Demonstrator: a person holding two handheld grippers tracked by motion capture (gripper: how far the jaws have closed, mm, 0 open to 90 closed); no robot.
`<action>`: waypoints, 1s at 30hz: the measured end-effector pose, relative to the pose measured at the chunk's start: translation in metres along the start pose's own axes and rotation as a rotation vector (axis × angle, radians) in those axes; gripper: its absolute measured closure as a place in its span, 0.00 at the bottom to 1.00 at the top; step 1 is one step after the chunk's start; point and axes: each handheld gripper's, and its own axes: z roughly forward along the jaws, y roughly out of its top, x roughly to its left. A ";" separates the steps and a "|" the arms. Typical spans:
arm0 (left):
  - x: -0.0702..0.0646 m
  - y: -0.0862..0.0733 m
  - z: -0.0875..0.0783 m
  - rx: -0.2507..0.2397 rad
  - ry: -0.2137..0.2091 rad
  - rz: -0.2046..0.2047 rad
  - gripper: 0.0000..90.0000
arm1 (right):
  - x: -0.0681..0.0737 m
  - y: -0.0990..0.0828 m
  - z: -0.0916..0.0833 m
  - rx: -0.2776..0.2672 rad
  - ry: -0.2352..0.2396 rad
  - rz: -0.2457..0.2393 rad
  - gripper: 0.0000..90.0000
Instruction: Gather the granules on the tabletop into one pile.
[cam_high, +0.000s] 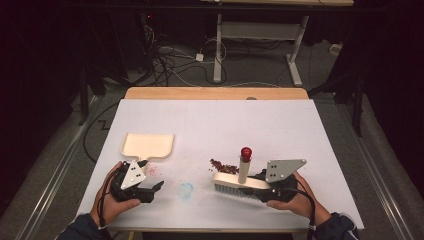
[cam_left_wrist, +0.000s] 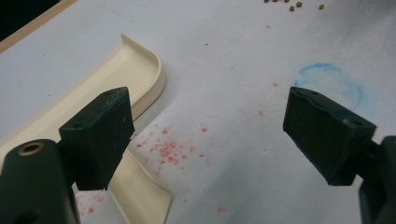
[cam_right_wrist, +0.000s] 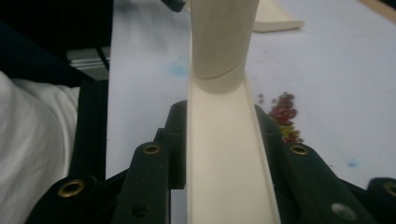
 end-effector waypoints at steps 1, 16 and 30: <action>0.000 0.000 0.000 0.000 -0.001 -0.001 0.17 | -0.001 -0.002 0.004 0.015 0.014 -0.016 0.75; 0.002 0.000 0.006 0.013 -0.020 -0.005 0.17 | -0.057 0.000 0.049 0.004 0.113 -0.109 0.74; 0.001 0.001 0.009 0.015 -0.042 0.003 0.17 | -0.070 0.011 0.055 -0.050 0.072 -0.081 0.75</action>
